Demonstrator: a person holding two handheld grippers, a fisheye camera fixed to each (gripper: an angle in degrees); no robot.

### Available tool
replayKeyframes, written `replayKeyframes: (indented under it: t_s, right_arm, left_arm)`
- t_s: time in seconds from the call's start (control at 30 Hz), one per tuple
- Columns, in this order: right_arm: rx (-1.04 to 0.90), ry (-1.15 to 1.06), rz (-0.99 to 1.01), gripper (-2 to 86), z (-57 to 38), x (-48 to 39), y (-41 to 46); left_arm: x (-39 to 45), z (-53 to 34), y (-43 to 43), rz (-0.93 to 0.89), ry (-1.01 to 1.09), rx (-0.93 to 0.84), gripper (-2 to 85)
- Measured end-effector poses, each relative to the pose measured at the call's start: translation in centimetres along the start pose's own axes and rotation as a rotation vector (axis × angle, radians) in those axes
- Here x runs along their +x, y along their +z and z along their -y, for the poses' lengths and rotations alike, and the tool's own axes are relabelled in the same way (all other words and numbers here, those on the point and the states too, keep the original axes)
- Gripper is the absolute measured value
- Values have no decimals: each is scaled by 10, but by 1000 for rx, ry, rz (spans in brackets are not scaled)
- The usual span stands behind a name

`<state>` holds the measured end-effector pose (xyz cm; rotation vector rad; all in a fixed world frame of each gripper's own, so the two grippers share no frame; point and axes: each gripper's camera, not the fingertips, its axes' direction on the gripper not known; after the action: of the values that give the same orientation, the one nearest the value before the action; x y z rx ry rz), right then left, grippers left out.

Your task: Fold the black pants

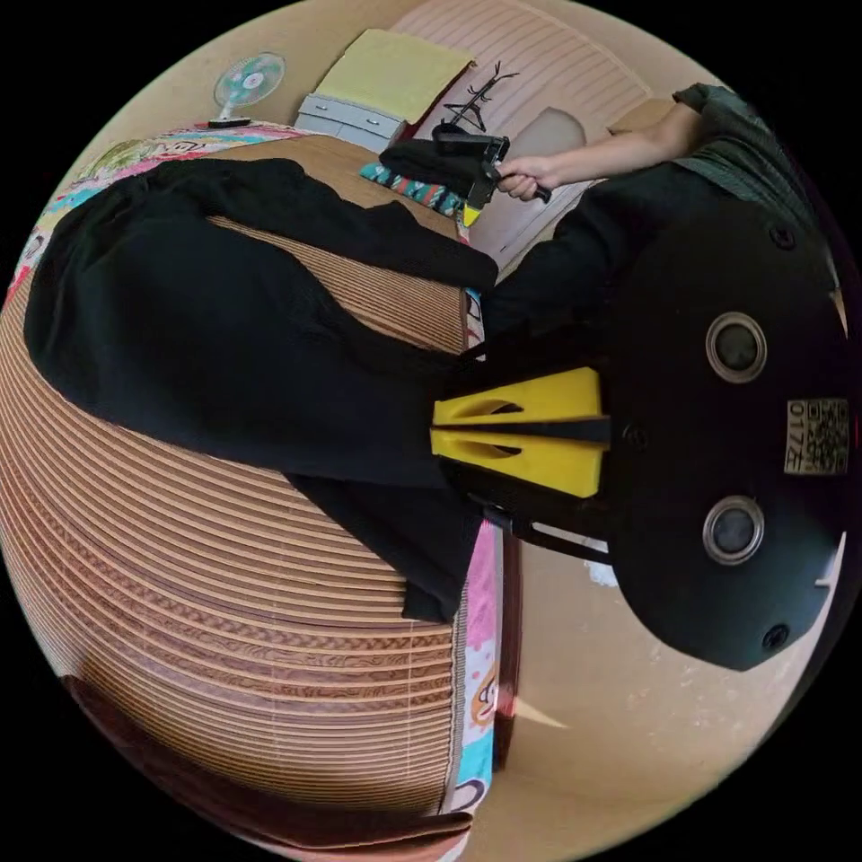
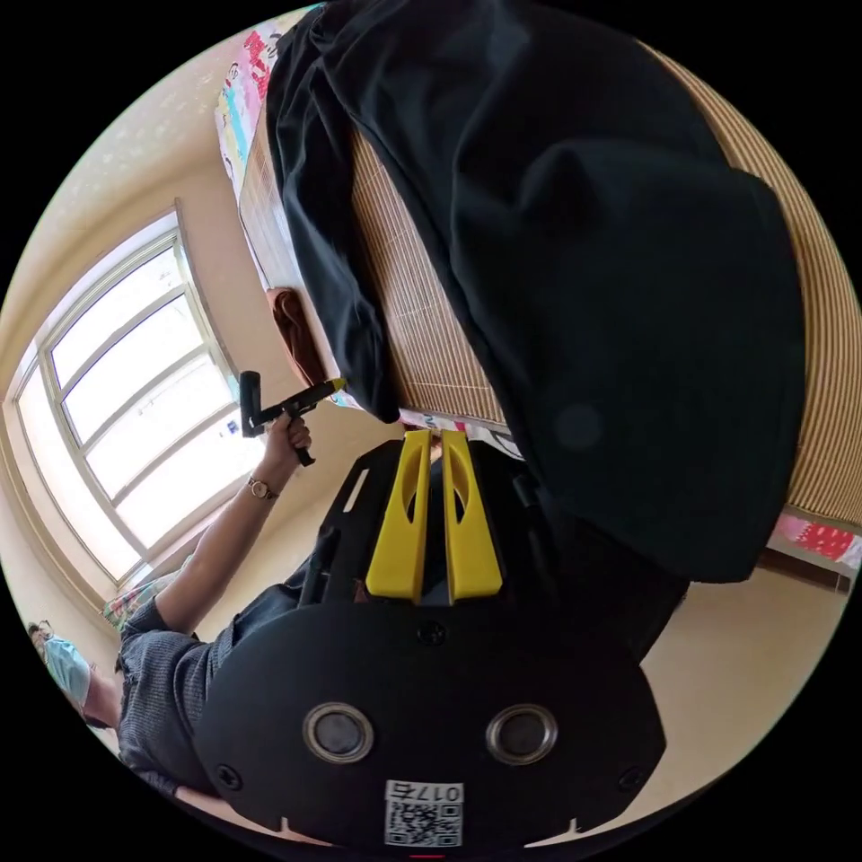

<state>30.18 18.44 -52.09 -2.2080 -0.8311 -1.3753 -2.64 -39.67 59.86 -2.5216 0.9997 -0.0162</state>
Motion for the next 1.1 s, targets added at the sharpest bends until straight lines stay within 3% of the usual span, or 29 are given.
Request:
replayKeyframes:
  t_s: [0.1,0.27,0.4,0.53,0.6,0.73,0.8,0.83,0.9,0.97,1.03,1.1]
  right_arm:
    - [-6,-13,68,87,12,-31,8]
    - [-89,-107,66,116,57,-101,43]
    - [-119,-162,12,110,80,-139,53]
    - [-296,-218,-138,53,88,-174,63]
    - [-321,-280,-140,40,82,-190,50]
    - [-360,-427,340,26,59,-209,-8]
    - [-353,-505,549,22,44,-211,-37]
    - [-351,-539,621,20,34,-209,-53]
    - [-360,-520,575,18,23,-200,-64]
    - [-440,-287,197,16,18,-176,-47]
    - [-465,-205,-23,18,8,-167,-41]
    - [-403,-196,-52,24,-3,-165,-55]
  left_arm:
    - [-33,-14,-44,68,-31,158,46]
    - [-89,-17,-85,57,-51,209,99]
    - [-106,4,-89,88,55,73,109]
    - [-110,15,-98,172,76,-10,74]
    - [-111,16,-100,77,193,-194,28]
    - [-113,-34,-157,-131,462,-165,8]
    - [-147,-83,-202,-401,528,-11,1]
    - [-161,-94,-210,-491,508,40,0]
    - [-227,-135,-218,-767,348,258,-3]
    - [-260,-156,-204,-805,217,336,-5]
    - [-280,-166,-180,-623,10,322,-7]
    - [-302,-172,-144,-405,-265,228,-9]
